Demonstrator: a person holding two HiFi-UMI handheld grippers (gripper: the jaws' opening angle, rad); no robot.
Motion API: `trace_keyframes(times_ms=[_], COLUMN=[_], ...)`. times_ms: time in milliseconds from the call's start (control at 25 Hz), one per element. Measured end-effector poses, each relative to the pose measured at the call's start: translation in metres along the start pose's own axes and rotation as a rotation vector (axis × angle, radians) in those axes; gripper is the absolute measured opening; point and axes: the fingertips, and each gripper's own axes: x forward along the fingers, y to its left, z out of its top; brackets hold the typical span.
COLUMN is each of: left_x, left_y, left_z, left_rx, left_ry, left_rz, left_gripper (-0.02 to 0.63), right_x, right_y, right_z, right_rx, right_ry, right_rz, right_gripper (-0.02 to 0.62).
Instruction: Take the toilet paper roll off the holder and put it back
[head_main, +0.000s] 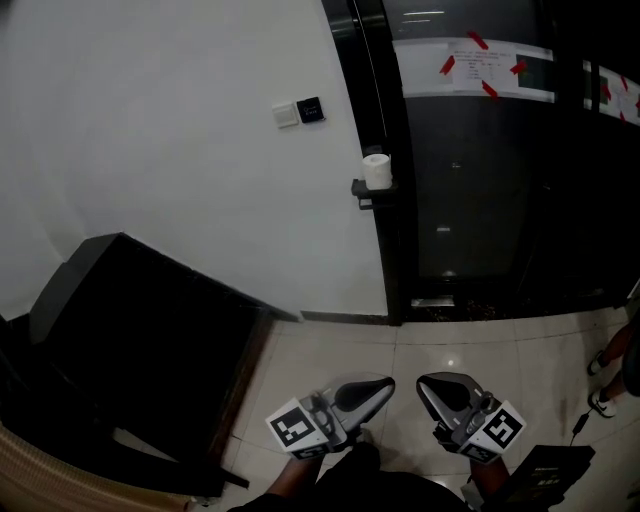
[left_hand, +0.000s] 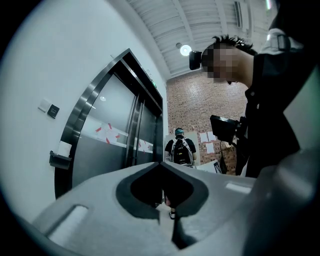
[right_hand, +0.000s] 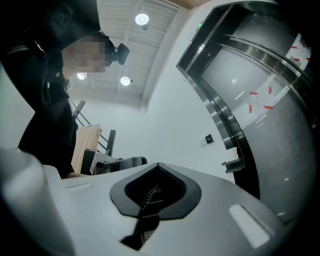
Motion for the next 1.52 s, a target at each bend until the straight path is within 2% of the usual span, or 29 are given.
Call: trace_keyframes(times_ms=[200, 360, 560, 840, 1040, 1240, 1520], left_x=[0.014, 0.028, 0.039, 0.048, 0.052, 0.063, 0.088], left_y=[0.032, 0.079, 0.168, 0.305, 0.374, 0.42, 0.447], left_z=[-0.007, -0.008, -0.009, 0.014, 0.018, 0.017, 0.008], left_rx=[-0.006, -0.014, -0.033, -0.049, -0.064, -0.083, -0.087], left_ry=[-0.021, -0.059, -0.088, -0.108, -0.114, -0.112, -0.078], left_rz=[-0.027, -0.052, -0.077, -0.127, -0.162, -0.167, -0.152], left_gripper=[0.0, 0.0, 0.0, 0.0, 0.0, 0.0, 0.0], right_x=[0.012, 0.034, 0.094, 0.196, 0.249, 0.271, 0.272], right_y=[-0.028, -0.066, -0.134, -0.228, -0.274, -0.312, -0.361], right_z=[-0.008, -0.016, -0.027, -0.025, -0.033, -0.043, -0.049], right_rx=[-0.017, -0.039, -0.049, -0.066, -0.08, -0.062, -0.006], right_ry=[0.018, 0.042, 0.074, 0.096, 0.101, 0.12, 0.107], right_rz=[-0.018, -0.042, -0.084, -0.143, -0.165, -0.209, -0.255], right_gripper=[0.002, 0.002, 0.002, 0.002, 0.002, 0.002, 0.002])
